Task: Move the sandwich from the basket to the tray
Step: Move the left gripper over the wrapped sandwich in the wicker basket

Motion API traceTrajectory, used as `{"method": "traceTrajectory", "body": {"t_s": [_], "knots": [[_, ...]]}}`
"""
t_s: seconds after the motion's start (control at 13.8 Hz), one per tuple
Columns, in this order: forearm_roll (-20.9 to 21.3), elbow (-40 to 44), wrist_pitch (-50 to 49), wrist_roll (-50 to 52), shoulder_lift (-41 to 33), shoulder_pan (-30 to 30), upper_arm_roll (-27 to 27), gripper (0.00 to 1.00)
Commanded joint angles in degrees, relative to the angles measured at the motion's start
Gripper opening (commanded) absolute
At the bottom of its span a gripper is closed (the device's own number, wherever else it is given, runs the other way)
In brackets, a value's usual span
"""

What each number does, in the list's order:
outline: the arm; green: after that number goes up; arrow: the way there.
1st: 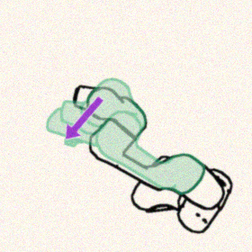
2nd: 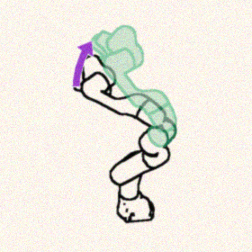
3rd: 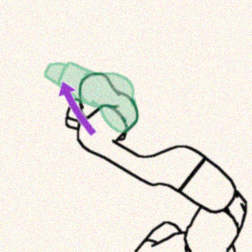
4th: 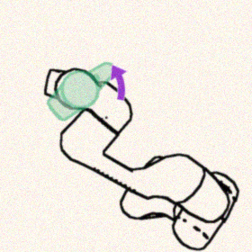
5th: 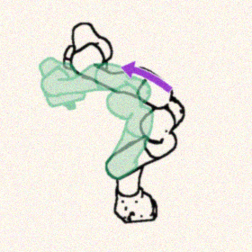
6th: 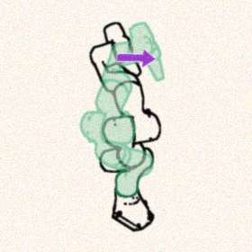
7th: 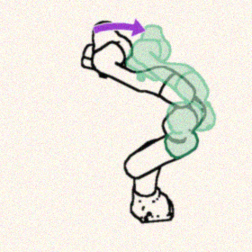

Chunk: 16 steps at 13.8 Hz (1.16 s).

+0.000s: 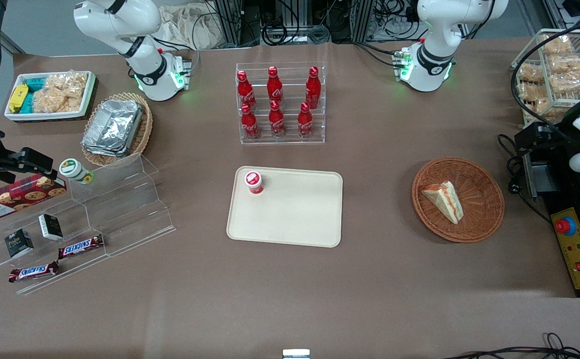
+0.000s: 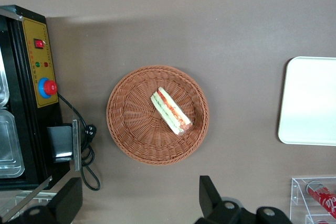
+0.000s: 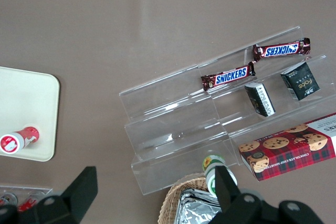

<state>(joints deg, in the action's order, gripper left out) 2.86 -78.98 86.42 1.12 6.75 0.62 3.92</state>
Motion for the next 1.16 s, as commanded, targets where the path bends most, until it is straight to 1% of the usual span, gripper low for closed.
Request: {"method": "traceTrajectory", "body": {"t_s": [0.0, 0.15, 0.22, 0.29, 0.44, 0.58, 0.8, 0.95, 1.09], "knots": [[-0.05, -1.07, -0.28, 1.16, 0.54, 0.43, -0.05, 1.00], [-0.31, -2.84, -0.03, 1.86, 1.94, 0.26, -0.23, 1.00], [-0.40, -2.93, 0.06, 5.17, 3.25, 0.17, -0.32, 1.00], [-0.40, -3.02, 0.06, 10.69, 4.31, 0.17, -0.32, 1.00], [-0.58, -5.11, 1.28, 18.89, 5.90, 0.17, -0.32, 1.00], [-0.58, -11.16, 7.41, 21.45, 6.08, -0.01, -0.40, 1.00], [-0.67, -22.93, 20.86, 26.90, 6.25, -1.59, -0.41, 1.00], [-1.98, -28.04, 25.97, 28.58, 6.69, -1.68, -0.41, 1.00], [-2.42, -32.53, 32.20, 28.59, 7.04, -2.29, -0.41, 1.00]]}}
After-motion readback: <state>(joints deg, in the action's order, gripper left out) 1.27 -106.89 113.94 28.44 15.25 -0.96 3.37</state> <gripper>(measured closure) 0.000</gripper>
